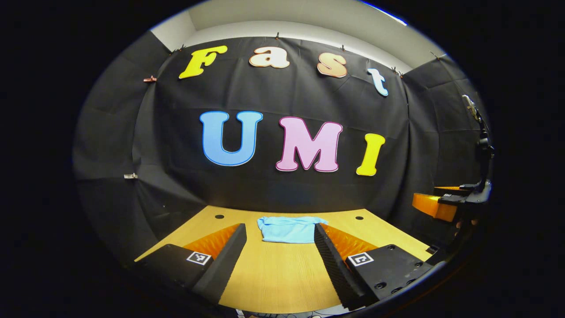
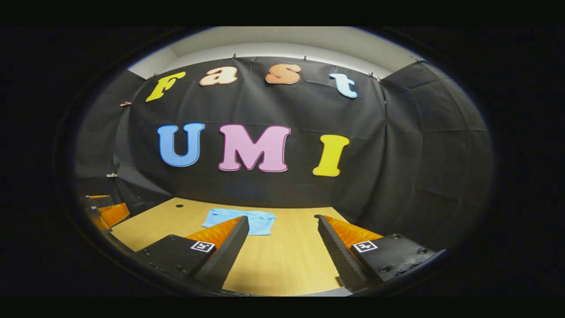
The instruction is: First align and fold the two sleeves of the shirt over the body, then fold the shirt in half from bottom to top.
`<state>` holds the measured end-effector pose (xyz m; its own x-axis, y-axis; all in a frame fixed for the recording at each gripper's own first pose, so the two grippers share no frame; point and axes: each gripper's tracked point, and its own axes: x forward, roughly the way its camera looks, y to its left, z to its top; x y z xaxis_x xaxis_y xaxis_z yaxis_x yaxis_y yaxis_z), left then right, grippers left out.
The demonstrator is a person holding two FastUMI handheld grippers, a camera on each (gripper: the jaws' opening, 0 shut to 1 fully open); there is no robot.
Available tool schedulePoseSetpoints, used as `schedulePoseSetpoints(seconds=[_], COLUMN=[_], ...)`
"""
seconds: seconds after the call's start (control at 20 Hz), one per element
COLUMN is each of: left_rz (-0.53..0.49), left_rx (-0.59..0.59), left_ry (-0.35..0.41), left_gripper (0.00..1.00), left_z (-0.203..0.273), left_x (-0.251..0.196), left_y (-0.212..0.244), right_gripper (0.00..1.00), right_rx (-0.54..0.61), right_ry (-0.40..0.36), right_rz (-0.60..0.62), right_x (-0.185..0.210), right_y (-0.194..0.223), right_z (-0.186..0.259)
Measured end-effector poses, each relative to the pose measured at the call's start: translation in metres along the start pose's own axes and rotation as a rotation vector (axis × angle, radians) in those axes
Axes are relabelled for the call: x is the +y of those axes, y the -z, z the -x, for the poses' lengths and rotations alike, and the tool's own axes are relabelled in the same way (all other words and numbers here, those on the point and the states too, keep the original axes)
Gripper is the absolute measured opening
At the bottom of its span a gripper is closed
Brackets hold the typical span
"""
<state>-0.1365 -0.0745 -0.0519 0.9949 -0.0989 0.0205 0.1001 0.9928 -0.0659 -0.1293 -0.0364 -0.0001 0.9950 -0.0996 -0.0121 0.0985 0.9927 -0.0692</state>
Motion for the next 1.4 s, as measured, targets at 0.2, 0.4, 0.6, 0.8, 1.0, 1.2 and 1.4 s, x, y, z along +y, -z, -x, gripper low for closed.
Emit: schedulePoseSetpoints(seconds=[0.2, 0.4, 0.6, 0.8, 1.0, 1.2, 1.4], left_rz=[-0.003, -0.074, -0.066, -0.052, -0.088, -0.080, -0.105], left_rx=[0.052, 0.065, 0.063, 0.097, 0.048, 0.019, 0.016], left_ry=[-0.010, -0.002, 0.027, 0.050, 0.062, 0.070, 0.060], left_gripper=[0.97, 0.97, 0.96, 0.96, 0.97, 0.96, 0.97], left_z=[-0.004, -0.020, -0.036, -0.055, -0.074, -0.088, -0.100], left_x=[0.013, 0.021, 0.008, -0.010, -0.025, -0.041, -0.038], left_y=[0.019, 0.025, 0.016, 0.011, -0.010, -0.026, -0.031], right_gripper=[0.97, 0.97, 0.97, 0.97, 0.97, 0.97, 0.97], right_rx=[0.001, -0.003, 0.004, 0.000, -0.022, 0.010, 0.036], right_ry=[0.039, 0.052, 0.039, 0.020, 0.050, 0.052, 0.052], right_rz=[-0.020, -0.002, -0.015, 0.065, 0.029, 0.005, -0.005], right_x=[-0.004, -0.014, -0.012, -0.025, -0.040, -0.041, -0.041], right_y=[0.000, 0.000, -0.005, -0.017, -0.031, -0.021, -0.013], right_z=[0.005, 0.003, -0.003, -0.012, -0.011, -0.004, -0.009])
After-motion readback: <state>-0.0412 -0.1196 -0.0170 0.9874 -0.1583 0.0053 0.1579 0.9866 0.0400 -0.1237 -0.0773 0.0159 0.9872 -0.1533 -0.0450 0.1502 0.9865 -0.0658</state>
